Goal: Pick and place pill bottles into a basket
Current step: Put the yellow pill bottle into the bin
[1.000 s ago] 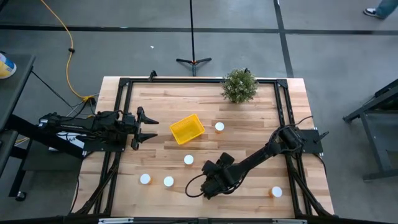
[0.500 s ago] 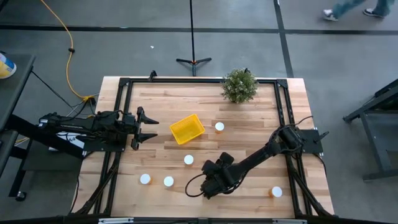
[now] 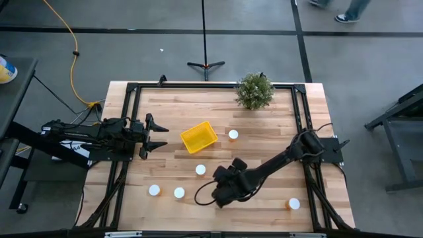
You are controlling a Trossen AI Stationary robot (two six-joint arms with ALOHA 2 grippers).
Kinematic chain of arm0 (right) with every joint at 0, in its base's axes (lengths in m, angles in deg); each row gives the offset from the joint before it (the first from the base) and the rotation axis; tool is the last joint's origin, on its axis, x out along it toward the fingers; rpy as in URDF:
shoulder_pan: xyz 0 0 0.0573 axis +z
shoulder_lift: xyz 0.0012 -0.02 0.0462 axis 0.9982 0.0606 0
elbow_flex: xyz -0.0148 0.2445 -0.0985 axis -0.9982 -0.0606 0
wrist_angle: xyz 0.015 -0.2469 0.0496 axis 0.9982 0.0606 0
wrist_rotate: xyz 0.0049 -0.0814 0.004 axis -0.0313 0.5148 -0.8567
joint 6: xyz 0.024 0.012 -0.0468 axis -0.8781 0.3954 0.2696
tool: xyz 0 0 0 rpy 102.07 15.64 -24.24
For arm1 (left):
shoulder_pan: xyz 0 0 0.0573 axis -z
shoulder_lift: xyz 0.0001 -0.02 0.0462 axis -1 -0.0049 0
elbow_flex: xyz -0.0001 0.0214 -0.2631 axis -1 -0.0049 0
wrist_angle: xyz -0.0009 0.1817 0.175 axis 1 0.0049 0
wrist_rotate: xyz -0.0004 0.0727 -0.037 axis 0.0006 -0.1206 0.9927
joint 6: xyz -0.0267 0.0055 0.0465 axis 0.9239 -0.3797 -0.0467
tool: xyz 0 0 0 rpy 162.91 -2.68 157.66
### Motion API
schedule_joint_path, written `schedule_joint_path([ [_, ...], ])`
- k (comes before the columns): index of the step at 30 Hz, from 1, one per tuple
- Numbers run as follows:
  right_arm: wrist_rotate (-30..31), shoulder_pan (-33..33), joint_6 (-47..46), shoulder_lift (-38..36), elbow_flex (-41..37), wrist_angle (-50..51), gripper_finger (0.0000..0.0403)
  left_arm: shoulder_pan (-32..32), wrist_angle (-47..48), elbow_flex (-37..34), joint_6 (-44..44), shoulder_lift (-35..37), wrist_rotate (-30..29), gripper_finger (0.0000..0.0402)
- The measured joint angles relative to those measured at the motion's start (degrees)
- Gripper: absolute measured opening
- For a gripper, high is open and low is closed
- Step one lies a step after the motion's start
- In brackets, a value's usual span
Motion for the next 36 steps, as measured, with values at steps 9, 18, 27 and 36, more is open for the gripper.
schedule_joint_path([
  [9, 0.01, -4.17, 5.8, -1.43, 0.07, -2.02, 0.0179, 0.0, 0.0, 0.0, 0.0, 0.0, 0.0, 0.0289],
  [18, -1.99, -8.34, 13.49, -3.94, 0.04, -3.9, 0.0192, -0.01, 0.01, 0.0, 0.0, 0.0, 0.0, 0.0289],
  [27, -4.8, -14.34, 22.01, -5.49, 0.04, -8.37, 0.0183, 0.01, 0.0, 0.0, 0.02, 0.0, 0.0, 0.0289],
  [36, -8.97, -20.65, 29.16, -5.85, 0.02, -11.68, 0.0183, 0.0, -0.02, 0.0, 0.02, 0.0, 0.0, 0.0289],
])
